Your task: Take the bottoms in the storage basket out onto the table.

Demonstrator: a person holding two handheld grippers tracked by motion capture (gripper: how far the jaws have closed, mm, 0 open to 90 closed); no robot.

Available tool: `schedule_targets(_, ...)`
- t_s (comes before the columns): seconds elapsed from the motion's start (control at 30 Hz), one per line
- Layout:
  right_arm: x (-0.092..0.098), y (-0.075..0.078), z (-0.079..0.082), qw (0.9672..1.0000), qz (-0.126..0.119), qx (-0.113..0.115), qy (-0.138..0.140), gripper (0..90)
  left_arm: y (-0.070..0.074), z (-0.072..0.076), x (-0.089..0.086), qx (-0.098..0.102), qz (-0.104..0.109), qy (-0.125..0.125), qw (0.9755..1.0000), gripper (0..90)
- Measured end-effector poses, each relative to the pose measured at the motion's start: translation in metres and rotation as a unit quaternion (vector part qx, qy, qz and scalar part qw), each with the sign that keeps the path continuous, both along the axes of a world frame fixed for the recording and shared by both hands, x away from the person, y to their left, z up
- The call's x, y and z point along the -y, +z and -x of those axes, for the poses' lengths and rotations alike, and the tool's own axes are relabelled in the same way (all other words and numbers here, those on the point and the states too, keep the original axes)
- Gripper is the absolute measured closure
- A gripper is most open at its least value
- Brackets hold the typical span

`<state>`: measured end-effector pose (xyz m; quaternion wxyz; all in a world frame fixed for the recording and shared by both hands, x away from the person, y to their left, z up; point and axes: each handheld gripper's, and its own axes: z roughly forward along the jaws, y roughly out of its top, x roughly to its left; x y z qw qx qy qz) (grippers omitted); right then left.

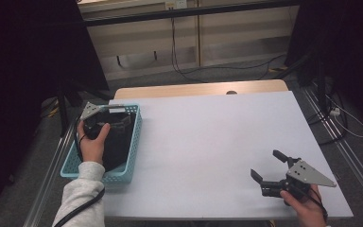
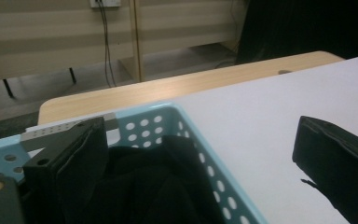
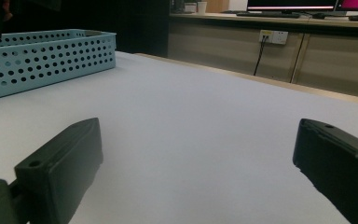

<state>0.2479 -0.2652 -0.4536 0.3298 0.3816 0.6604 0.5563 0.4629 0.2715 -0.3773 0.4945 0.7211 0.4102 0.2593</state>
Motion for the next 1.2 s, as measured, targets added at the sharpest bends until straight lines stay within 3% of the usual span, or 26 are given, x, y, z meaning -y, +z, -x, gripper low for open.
schedule_targets(0.3, -0.001, 0.000, 0.000, 1.0000, 0.000, -0.003, 0.001, 0.4, -0.012, -0.014, -0.010, -0.025, -0.028, 0.018, 0.9991, 3.6)
schedule_targets(0.57, 0.000, -0.001, 0.000, 1.0000, 0.000, -0.003, 0.001, 0.4, -0.025, -0.025, -0.019, -0.050, -0.030, 0.033, 0.9977, 3.7)
schedule_targets(0.87, 0.000, 0.002, 0.001, 1.0000, -0.003, 0.000, 0.001, 0.4, -0.042, -0.039, -0.021, -0.088, -0.042, 0.045, 0.9942, 4.3)
schedule_targets(0.9, 0.000, 0.001, 0.000, 1.0000, -0.005, 0.000, 0.001, 0.3, -0.044, -0.041, -0.019, -0.094, -0.047, 0.046, 0.9934, 4.3)
schedule_targets(0.93, 0.000, 0.001, 0.000, 1.0000, -0.007, -0.001, 0.000, 0.3, -0.047, -0.045, -0.017, -0.111, -0.064, 0.043, 0.9909, 4.3)
schedule_targets(0.97, 0.000, 0.001, 0.001, 1.0000, -0.007, -0.002, 0.000, 0.3, -0.047, -0.045, -0.017, -0.111, -0.064, 0.043, 0.9909, 4.3)
schedule_targets(1.03, 0.000, 0.002, 0.001, 1.0000, -0.008, -0.001, 0.000, 0.3, -0.050, -0.049, -0.016, -0.126, -0.073, 0.044, 0.9885, 4.3)
schedule_targets(1.07, 0.000, 0.002, 0.001, 1.0000, -0.005, 0.000, -0.001, 0.3, -0.054, -0.052, -0.014, -0.142, -0.080, 0.042, 0.9857, 4.3)
schedule_targets(1.1, 0.000, 0.002, 0.001, 1.0000, -0.005, 0.000, -0.001, 0.3, -0.054, -0.052, -0.014, -0.142, -0.080, 0.042, 0.9857, 4.3)
schedule_targets(1.2, 0.000, 0.001, 0.001, 1.0000, -0.007, -0.001, -0.001, 0.3, -0.058, -0.056, -0.010, -0.154, -0.105, 0.033, 0.9820, 4.1)
